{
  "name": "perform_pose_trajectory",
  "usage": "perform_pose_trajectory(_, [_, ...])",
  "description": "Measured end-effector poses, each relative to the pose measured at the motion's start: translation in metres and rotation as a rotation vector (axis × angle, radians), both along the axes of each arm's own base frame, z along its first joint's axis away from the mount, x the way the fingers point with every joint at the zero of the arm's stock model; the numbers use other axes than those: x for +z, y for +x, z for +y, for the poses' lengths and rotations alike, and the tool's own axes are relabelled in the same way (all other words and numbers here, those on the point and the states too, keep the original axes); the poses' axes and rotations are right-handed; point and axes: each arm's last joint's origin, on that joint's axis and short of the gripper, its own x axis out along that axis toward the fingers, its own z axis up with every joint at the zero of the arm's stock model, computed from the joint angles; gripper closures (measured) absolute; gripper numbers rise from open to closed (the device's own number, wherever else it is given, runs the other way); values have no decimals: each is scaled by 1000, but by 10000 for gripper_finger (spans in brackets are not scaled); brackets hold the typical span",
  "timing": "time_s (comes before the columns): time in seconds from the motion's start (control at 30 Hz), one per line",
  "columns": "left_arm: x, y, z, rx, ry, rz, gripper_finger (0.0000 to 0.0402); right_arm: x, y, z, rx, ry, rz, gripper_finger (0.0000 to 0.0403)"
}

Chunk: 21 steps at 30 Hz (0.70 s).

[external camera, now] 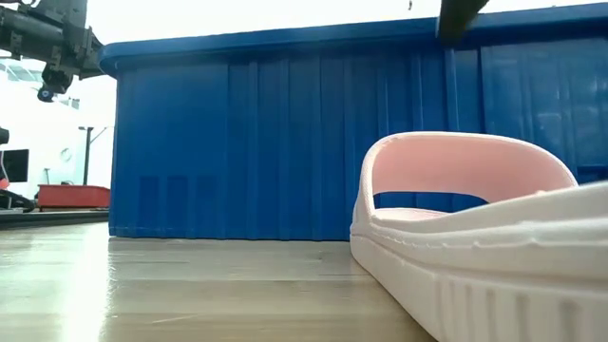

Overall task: Pick and place slides into bin
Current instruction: Put the pink slipper into the blue bin

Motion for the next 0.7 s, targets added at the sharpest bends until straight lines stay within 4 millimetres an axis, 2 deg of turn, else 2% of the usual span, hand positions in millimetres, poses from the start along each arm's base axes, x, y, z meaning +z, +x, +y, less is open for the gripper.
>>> perform_pose_trajectory(0.4, [-1, 0, 0, -1, 0, 2, 400, -68, 16, 11, -10, -115, 146, 182])
perform_pose_trajectory(0.7, [-1, 0, 0, -1, 0, 2, 400, -79, 19, 12, -50, -154, 143, 196])
